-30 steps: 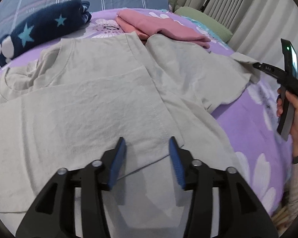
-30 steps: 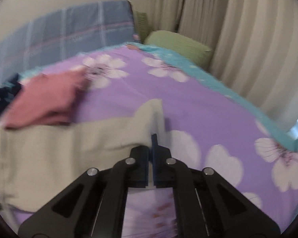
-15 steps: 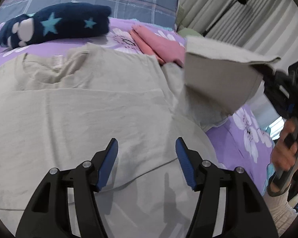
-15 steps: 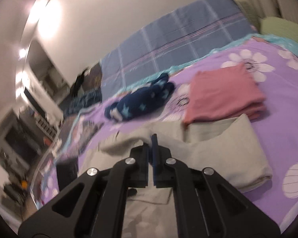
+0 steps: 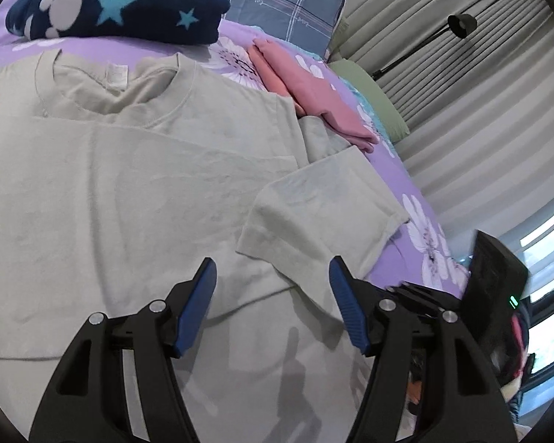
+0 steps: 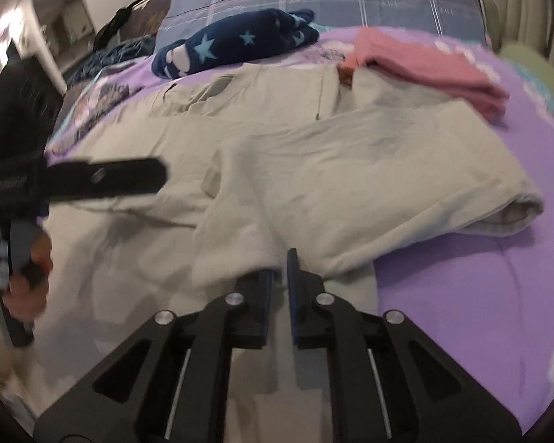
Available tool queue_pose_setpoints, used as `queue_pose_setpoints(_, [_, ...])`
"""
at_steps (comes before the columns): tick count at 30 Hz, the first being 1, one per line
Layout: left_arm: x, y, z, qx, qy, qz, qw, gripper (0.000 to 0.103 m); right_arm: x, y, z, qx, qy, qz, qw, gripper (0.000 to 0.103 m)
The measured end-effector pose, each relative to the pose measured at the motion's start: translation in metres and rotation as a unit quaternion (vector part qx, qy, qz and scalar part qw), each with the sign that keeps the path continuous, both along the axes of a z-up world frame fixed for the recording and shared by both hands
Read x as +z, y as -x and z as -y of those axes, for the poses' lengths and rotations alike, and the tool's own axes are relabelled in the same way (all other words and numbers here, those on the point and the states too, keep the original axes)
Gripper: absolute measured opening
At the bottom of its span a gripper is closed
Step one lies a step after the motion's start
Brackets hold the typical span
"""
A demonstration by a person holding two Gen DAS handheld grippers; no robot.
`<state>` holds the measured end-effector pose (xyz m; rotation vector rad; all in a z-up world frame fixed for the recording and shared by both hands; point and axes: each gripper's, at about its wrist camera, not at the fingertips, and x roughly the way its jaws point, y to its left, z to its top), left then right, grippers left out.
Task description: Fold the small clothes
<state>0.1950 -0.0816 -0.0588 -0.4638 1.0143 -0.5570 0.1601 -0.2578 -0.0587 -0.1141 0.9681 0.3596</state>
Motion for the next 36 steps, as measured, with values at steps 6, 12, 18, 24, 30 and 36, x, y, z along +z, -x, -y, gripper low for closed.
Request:
queue_pose_setpoints(6, [0.005, -0.024, 0.003, 0.032, -0.062, 0.018, 0.9974, 0.064, -0.002, 0.028, -0.042, 0.050, 0.135, 0.112, 0.983, 0.048])
queue_pose_setpoints(12, [0.006, -0.041, 0.002, 0.016, -0.070, 0.022, 0.9972, 0.064, -0.015, 0.053, -0.074, 0.109, 0.254, 0.226, 0.934, 0.048])
queue_pose_setpoints(18, [-0.003, -0.040, -0.003, 0.016, -0.065, 0.017, 0.9976, 0.064, -0.035, 0.062, -0.095, 0.164, 0.342, 0.286, 0.880, 0.004])
queue_pose_setpoints(24, [-0.004, -0.035, -0.014, 0.018, -0.056, 0.013, 0.9982, 0.064, 0.017, 0.019, -0.044, 0.081, 0.151, 0.197, 0.965, 0.005])
queue_pose_setpoints(30, [-0.002, -0.032, -0.008, 0.002, -0.010, -0.005, 0.9999, 0.065, 0.041, -0.039, 0.046, -0.035, -0.072, 0.057, 0.995, 0.005])
queue_pose_setpoints(36, [-0.013, -0.023, 0.010, -0.023, 0.028, -0.047, 0.9982, 0.066, 0.022, -0.035, 0.046, -0.029, -0.088, 0.016, 0.996, 0.005])
